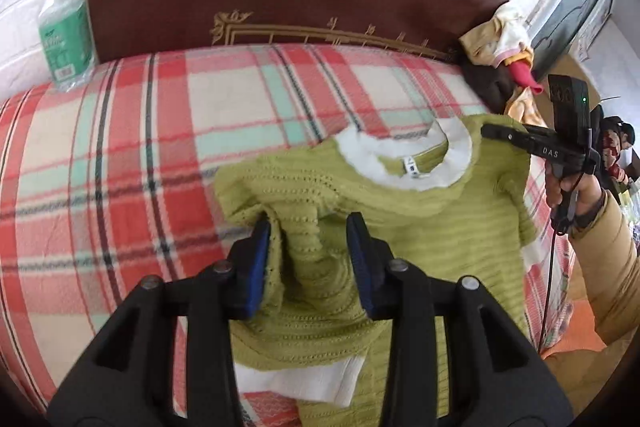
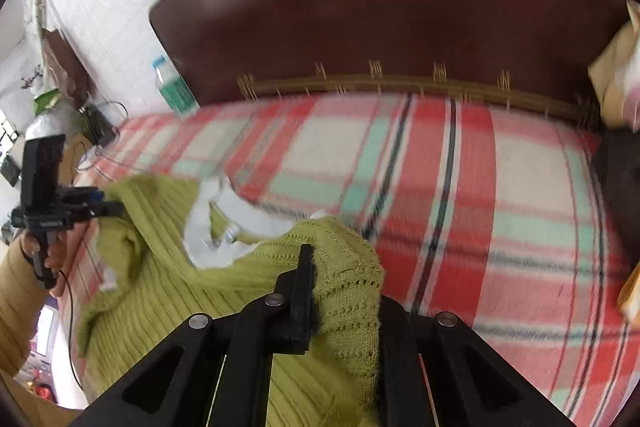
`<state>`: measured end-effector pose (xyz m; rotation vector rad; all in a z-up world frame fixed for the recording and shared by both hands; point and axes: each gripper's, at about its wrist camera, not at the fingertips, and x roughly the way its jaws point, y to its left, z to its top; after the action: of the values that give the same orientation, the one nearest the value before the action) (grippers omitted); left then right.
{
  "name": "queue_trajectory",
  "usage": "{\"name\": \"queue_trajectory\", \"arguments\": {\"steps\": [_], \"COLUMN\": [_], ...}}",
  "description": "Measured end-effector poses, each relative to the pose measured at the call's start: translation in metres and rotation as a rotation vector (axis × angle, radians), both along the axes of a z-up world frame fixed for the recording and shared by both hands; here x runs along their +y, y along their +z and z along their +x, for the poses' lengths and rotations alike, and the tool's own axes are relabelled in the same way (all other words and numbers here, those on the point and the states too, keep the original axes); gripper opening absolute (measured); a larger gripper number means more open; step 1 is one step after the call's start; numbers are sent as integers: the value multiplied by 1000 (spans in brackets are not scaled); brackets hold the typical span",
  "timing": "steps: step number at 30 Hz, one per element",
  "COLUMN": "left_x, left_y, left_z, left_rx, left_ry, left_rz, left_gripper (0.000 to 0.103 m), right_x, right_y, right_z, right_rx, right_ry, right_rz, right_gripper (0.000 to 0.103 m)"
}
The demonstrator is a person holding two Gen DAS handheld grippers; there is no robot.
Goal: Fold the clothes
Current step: 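Lower the sweater onto the bed with both grippers and release it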
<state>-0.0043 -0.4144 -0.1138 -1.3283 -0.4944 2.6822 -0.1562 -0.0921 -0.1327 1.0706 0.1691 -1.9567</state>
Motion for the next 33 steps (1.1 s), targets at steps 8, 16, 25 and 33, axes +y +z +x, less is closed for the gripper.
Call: {"name": "queue_trajectory", "arguments": {"steps": [8,16,25,33], "left_x": [-27,-21,44,64], "left_y": [-3,10,-19,-29], "left_z": [5,-31,-86,-85], "left_rx": [37,17,-126,-128], "left_ry": [128,41,-206,-214], "left_rz": [-16,-20,-264,-403], "left_gripper": [38,76,76,16], "right_x": [-27,-16,-75,-93], "right_y": [-9,-21,-25,-41], "right_z": [-24,-41,-41,-30], "right_rx": [45,-5,32,81], "right_ry": [7,-56,146,224], "right_rz": [133,94,218,270], "right_gripper": [29,54,72,9]}}
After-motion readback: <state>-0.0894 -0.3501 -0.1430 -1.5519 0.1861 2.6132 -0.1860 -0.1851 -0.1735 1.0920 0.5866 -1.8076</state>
